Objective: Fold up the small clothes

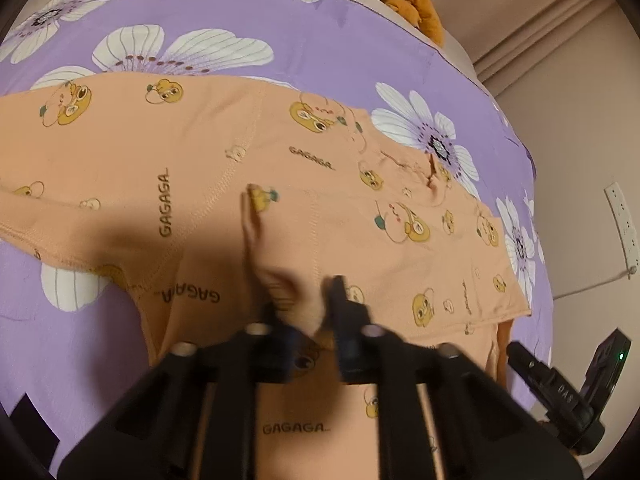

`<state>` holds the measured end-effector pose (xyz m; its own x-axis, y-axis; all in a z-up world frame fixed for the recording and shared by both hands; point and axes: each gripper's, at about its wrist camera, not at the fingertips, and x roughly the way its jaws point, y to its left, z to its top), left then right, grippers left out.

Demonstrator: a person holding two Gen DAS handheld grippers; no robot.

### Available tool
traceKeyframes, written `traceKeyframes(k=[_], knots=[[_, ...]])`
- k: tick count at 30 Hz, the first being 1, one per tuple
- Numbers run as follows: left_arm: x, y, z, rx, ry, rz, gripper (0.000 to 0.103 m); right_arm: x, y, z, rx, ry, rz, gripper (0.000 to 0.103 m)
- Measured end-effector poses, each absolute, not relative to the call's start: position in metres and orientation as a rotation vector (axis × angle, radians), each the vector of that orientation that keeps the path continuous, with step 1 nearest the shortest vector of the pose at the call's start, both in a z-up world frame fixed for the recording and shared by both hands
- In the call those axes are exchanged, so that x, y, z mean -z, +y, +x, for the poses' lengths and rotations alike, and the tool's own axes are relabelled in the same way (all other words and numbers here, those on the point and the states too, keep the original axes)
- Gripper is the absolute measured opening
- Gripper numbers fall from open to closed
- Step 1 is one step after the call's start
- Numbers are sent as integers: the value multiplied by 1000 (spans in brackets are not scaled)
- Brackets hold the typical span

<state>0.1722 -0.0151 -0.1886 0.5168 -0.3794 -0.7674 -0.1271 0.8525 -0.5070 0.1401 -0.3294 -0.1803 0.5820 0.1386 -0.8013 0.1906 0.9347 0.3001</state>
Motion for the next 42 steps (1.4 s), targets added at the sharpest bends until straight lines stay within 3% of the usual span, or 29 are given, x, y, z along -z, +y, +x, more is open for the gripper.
traceKeyframes(k=[15, 42], knots=[[93, 2, 167, 111, 801, -403, 5, 177, -329, 149, 23, 960, 383, 56], [128, 49, 159, -27, 892, -389, 6, 181, -307, 168, 14, 982, 335, 56]])
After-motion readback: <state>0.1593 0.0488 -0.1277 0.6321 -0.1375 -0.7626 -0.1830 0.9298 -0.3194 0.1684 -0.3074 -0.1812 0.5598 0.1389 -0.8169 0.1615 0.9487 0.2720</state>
